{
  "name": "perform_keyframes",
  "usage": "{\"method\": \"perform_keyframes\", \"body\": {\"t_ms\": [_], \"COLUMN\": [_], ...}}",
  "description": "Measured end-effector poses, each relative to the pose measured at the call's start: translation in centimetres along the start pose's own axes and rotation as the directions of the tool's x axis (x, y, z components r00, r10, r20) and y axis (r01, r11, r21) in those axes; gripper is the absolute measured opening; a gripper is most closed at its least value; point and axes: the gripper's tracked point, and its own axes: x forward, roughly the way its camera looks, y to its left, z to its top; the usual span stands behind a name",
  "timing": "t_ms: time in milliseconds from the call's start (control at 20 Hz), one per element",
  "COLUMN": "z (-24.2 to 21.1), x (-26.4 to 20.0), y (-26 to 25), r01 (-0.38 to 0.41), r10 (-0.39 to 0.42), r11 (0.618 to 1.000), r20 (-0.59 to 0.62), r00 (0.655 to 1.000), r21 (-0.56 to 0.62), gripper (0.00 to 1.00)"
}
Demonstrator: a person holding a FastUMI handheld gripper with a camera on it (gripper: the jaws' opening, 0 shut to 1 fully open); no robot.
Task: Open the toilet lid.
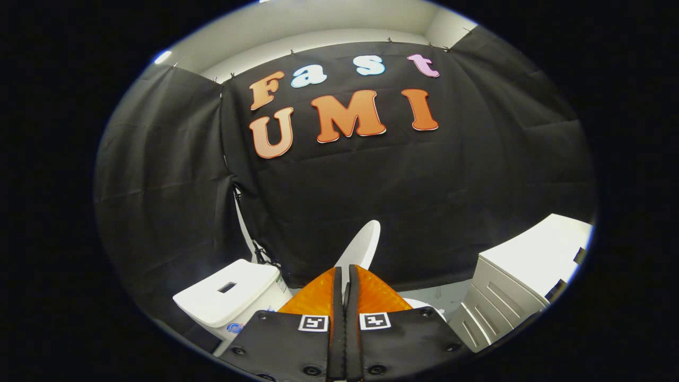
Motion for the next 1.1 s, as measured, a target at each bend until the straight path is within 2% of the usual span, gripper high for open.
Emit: {"method": "perform_keyframes", "body": {"t_ms": [350, 600, 1100], "z": [2.1, 2.7, 3.7], "x": [0.3, 0.9, 1.7], "y": [6.4, 9.2, 17.8], "r01": [-0.083, -0.037, -0.023], "r10": [0.083, 0.037, 0.028], "r11": [0.992, 0.987, 0.973], "r20": [0.004, -0.002, 0.018], "r00": [0.997, 0.999, 0.999], "r21": [-0.095, -0.155, -0.231], "gripper": [0.08, 0.08, 0.08]}}
